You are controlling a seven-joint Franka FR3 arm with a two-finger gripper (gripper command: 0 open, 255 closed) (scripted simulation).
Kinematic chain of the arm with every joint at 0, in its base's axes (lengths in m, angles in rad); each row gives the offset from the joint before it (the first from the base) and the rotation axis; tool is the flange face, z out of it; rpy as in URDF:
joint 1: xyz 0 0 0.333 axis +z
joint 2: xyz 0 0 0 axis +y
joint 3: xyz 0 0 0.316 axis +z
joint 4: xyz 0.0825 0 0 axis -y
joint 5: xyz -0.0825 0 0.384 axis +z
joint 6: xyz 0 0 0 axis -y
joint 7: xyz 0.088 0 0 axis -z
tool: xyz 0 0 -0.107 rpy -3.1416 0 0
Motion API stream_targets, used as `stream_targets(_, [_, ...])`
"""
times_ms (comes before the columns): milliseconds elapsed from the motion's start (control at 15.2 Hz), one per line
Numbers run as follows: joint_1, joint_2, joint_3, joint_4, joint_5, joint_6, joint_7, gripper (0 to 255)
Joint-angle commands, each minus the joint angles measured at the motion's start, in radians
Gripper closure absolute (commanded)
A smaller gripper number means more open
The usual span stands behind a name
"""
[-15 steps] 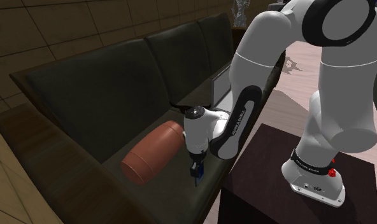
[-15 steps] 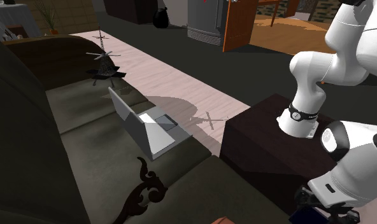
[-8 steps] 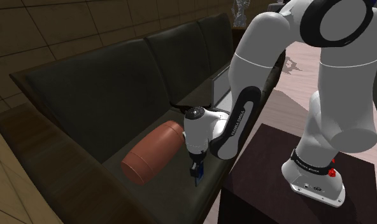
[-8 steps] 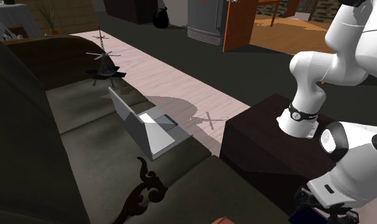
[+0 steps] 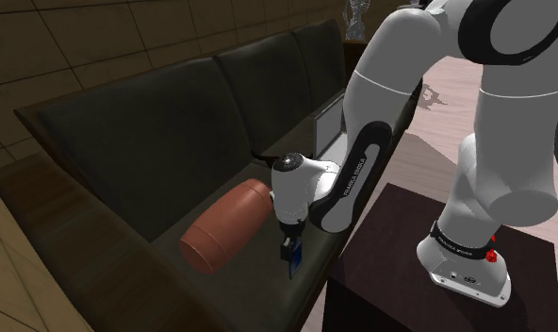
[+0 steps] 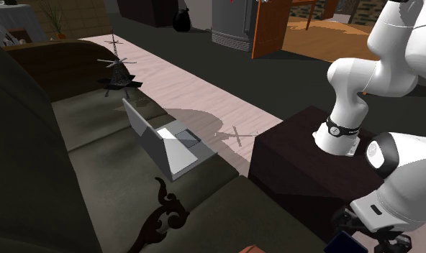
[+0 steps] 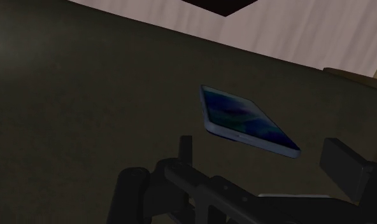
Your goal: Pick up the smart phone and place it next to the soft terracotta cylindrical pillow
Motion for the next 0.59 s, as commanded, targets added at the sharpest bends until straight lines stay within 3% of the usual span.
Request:
stream_targets(0, [-0.016, -0.068, 0.024, -0.007, 0.041, -0.060, -0.030, 0])
stream_targets(528, [-0.018, -0.098, 0.030, -0.008, 0.060, -0.088, -0.044, 0])
